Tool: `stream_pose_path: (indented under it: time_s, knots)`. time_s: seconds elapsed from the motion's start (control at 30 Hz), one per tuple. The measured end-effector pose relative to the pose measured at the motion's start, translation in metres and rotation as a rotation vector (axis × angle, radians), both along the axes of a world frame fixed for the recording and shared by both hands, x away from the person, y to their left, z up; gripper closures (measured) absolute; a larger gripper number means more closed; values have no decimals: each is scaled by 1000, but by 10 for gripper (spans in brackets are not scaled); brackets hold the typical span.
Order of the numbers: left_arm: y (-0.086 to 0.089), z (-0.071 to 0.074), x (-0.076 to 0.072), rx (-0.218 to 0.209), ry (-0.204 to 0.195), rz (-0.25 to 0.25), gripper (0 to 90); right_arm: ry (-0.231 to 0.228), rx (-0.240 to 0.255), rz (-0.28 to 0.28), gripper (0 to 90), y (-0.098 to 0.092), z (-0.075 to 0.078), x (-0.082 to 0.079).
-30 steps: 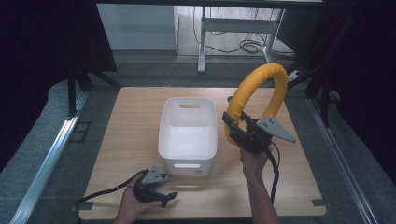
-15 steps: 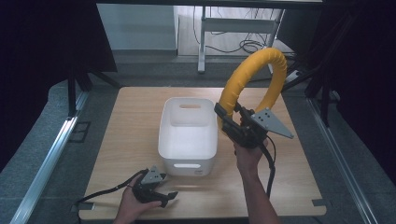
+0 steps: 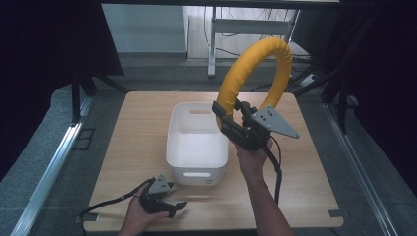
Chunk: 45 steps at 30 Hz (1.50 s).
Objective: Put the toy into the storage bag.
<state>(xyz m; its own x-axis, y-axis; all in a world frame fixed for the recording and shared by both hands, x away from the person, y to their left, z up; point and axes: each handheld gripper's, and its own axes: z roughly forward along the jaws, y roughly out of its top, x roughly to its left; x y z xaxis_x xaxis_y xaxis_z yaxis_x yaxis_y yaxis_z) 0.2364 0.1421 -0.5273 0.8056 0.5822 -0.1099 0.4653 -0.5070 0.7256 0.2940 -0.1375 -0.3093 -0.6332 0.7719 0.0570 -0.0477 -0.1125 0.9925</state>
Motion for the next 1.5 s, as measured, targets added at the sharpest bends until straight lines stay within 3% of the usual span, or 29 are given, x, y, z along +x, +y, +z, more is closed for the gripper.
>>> stream_pose_path:
  time_s: [0.83, 1.5]
  knots:
    - [1, 1, 0, 7, 0, -3, 184, -17, 1, 68, 496, 32, 10, 2]
    - [1, 0, 0, 8, 0, -4, 184, -3, 5, 112, 495, 53, 0, 5]
